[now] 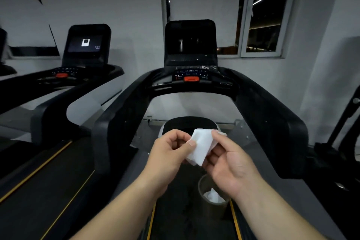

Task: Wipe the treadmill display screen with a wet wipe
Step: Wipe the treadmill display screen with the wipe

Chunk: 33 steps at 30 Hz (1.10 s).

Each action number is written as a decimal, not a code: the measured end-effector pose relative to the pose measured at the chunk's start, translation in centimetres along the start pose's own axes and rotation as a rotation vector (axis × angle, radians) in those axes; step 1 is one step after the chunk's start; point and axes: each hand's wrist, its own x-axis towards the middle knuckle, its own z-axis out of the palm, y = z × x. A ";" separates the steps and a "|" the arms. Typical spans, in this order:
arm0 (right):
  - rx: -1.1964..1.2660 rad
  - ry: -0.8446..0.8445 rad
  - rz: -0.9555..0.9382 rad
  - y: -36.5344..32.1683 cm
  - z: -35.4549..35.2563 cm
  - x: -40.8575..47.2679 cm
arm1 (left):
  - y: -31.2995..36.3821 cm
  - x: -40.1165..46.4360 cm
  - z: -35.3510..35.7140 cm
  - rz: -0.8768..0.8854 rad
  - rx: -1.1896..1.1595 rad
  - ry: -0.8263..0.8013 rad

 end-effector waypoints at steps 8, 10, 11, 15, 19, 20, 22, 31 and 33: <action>-0.145 0.033 -0.134 -9.3 2.3 19.2 | 0.0 20.9 1.7 -0.035 0.101 -0.004; -0.148 0.036 -0.116 -12.6 3.5 23.2 | 1.8 26.0 2.7 -0.040 0.113 -0.052; -0.148 0.042 -0.113 -14.3 4.1 25.0 | 2.9 28.3 3.1 -0.038 0.125 -0.066; -0.109 0.080 -0.073 -20.6 7.2 30.0 | 6.7 35.5 3.9 -0.025 0.183 -0.071; -0.056 0.061 0.024 -25.0 10.6 33.2 | 10.6 40.8 3.0 -0.023 0.201 -0.064; -0.044 0.049 0.050 -25.8 11.6 33.9 | 11.5 42.2 2.6 -0.016 0.228 -0.061; -0.010 0.039 0.082 -27.1 13.5 35.5 | 13.1 44.7 1.6 0.001 0.267 -0.064; 0.077 -0.030 0.114 -28.7 20.8 44.9 | 15.0 55.3 -4.2 0.059 0.257 -0.048; 0.075 -0.022 0.088 -28.7 22.5 48.0 | 14.5 58.6 -6.0 0.094 0.268 -0.072</action>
